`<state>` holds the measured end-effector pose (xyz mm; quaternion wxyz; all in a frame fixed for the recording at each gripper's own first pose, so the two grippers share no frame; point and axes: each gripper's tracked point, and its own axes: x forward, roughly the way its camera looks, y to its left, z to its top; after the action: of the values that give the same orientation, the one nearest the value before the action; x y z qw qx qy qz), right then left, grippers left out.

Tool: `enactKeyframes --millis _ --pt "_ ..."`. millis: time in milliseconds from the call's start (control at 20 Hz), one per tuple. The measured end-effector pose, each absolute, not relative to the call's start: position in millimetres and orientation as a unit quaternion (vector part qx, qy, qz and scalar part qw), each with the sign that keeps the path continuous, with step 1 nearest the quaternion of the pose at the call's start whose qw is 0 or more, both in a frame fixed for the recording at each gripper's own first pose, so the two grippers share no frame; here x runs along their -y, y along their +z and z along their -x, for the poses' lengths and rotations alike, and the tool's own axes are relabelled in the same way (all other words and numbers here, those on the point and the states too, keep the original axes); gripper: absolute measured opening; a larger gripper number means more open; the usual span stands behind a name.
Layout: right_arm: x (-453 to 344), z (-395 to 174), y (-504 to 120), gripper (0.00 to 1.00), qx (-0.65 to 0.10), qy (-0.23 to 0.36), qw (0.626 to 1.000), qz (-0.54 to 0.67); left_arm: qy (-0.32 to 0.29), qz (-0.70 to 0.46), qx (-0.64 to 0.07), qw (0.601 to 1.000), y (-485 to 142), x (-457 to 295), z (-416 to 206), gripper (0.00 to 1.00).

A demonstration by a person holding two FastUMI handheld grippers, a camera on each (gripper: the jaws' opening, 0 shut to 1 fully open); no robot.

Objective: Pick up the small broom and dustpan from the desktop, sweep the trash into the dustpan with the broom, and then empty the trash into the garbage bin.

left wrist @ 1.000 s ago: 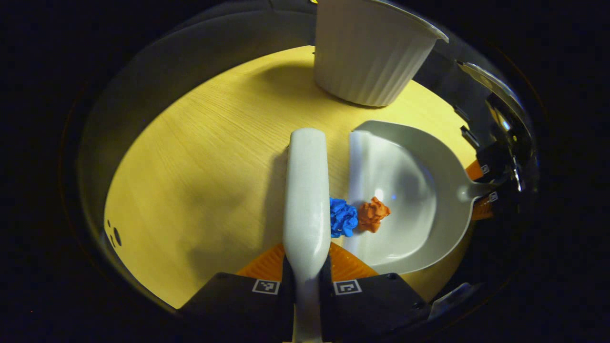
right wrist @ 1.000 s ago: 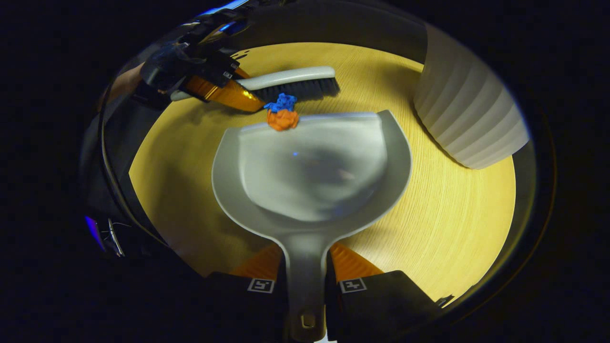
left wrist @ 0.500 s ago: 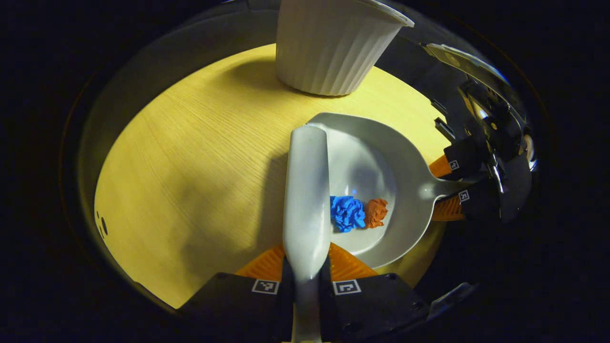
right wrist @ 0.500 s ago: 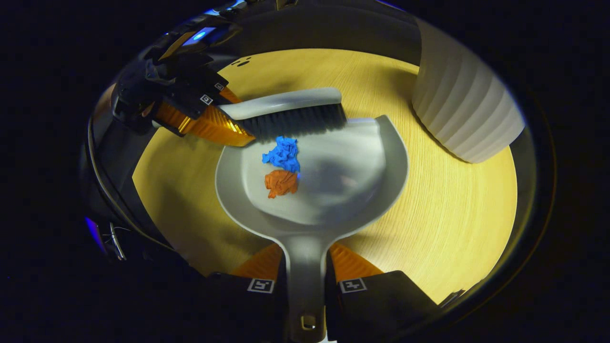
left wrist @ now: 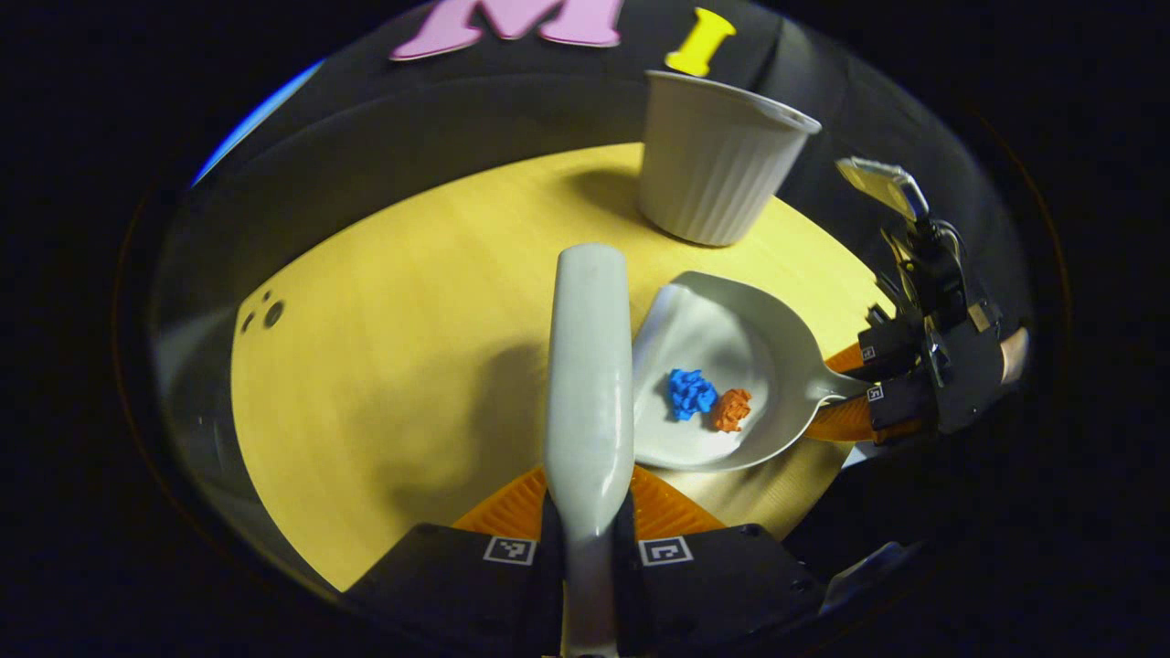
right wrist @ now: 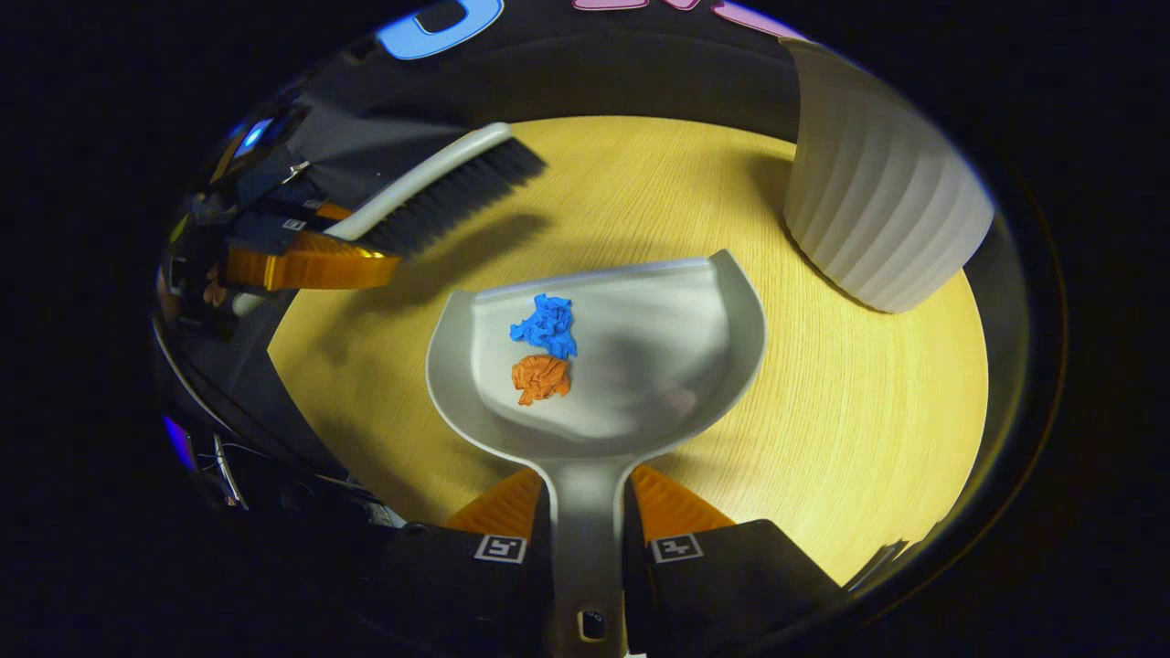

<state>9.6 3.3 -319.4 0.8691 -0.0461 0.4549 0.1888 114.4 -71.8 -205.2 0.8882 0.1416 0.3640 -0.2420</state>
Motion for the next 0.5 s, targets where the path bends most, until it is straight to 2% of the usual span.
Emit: enactKeyframes --millis 300,500 --pt "-2.0 -4.9 -312.9 0.34 -0.446 0.163 0.88 0.017 -0.164 -0.055 -0.362 0.916 -239.7 -13.5 -86.3 0.27" --pt "0.0 6.1 -294.3 0.34 -0.436 0.127 0.891 -0.002 -0.149 -0.002 -0.362 0.92 -272.8 -69.8 -81.0 0.25"
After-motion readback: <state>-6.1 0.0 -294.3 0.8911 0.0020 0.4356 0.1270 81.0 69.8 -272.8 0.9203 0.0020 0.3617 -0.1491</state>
